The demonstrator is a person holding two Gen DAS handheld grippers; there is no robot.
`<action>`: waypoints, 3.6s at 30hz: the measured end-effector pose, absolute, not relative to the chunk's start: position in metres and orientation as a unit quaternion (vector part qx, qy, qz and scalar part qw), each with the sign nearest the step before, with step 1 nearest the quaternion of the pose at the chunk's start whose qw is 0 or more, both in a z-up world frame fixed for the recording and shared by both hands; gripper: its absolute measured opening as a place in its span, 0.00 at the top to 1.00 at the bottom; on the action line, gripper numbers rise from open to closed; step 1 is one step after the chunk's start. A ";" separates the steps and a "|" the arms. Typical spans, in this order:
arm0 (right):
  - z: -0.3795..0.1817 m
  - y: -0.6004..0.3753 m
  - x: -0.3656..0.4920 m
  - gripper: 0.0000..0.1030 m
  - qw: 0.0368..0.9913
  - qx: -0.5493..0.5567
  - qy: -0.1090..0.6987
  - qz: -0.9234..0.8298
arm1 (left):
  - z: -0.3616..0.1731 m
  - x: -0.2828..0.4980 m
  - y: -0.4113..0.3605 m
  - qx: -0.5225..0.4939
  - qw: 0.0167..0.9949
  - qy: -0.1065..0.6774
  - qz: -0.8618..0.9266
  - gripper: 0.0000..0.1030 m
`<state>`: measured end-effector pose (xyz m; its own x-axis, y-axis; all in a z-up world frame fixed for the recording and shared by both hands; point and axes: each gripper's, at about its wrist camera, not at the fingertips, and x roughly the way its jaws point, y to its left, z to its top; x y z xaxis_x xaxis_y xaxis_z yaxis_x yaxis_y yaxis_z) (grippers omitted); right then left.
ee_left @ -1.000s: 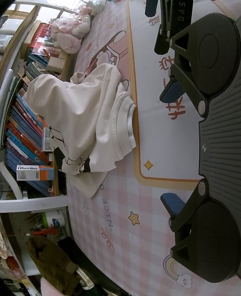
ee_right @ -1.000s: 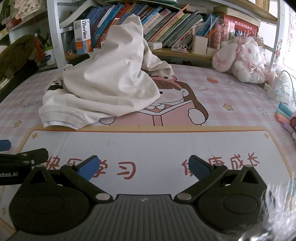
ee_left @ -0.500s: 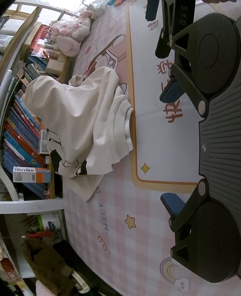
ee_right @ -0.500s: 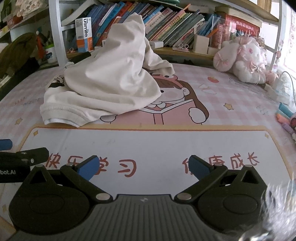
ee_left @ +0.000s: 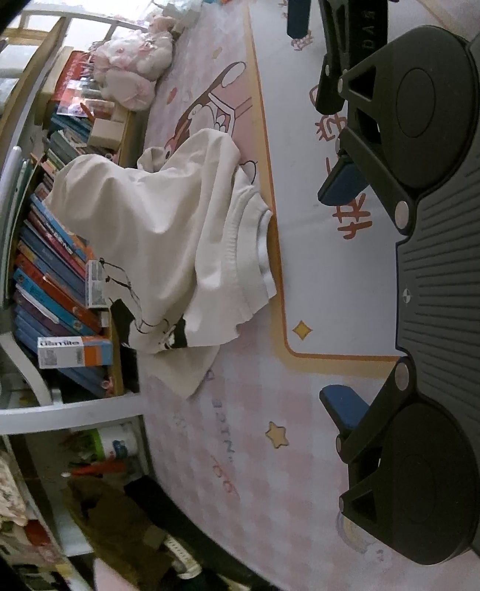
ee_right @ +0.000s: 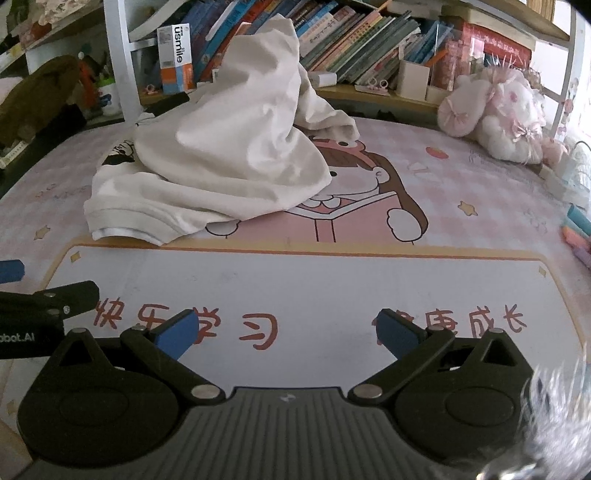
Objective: Fold clothes
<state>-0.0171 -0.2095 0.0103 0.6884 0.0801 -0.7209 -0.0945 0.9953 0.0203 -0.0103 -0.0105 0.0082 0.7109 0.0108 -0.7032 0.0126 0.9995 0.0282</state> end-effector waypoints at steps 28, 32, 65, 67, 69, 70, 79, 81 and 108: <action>0.024 -0.259 -0.009 0.06 0.923 0.062 0.366 0.106 | 0.019 0.045 -0.030 0.055 0.928 0.367 -0.039 0.01; 0.022 -0.265 -0.011 0.23 0.918 0.051 0.375 0.115 | 0.016 0.060 -0.033 0.058 0.926 0.372 -0.035 0.01; 0.033 -0.212 -0.004 0.15 0.902 -0.172 0.288 0.272 | 0.080 -0.001 -0.026 -0.067 0.932 0.332 -0.130 0.97; 0.028 -0.195 -0.009 0.15 0.893 -0.218 0.258 0.298 | 0.089 -0.009 -0.026 -0.084 0.929 0.326 -0.153 0.97; 0.020 -0.179 -0.018 0.16 0.887 -0.278 0.208 0.305 | 0.097 -0.014 -0.025 -0.088 0.928 0.322 -0.167 0.97; 0.015 -0.172 -0.021 0.17 0.884 -0.309 0.183 0.300 | 0.100 -0.016 -0.023 -0.090 0.927 0.321 -0.171 0.96; 0.054 -0.183 -0.007 0.91 0.914 -0.320 0.106 0.226 | 0.077 -0.027 0.003 -0.067 0.926 0.352 -0.122 0.36; 0.074 -0.189 -0.003 0.91 0.923 -0.300 0.104 0.218 | 0.066 -0.033 0.002 -0.039 0.928 0.354 -0.114 0.25; 0.073 -0.190 -0.007 0.56 0.930 -0.243 0.221 0.163 | 0.111 -0.026 0.038 0.039 0.985 0.167 0.027 0.99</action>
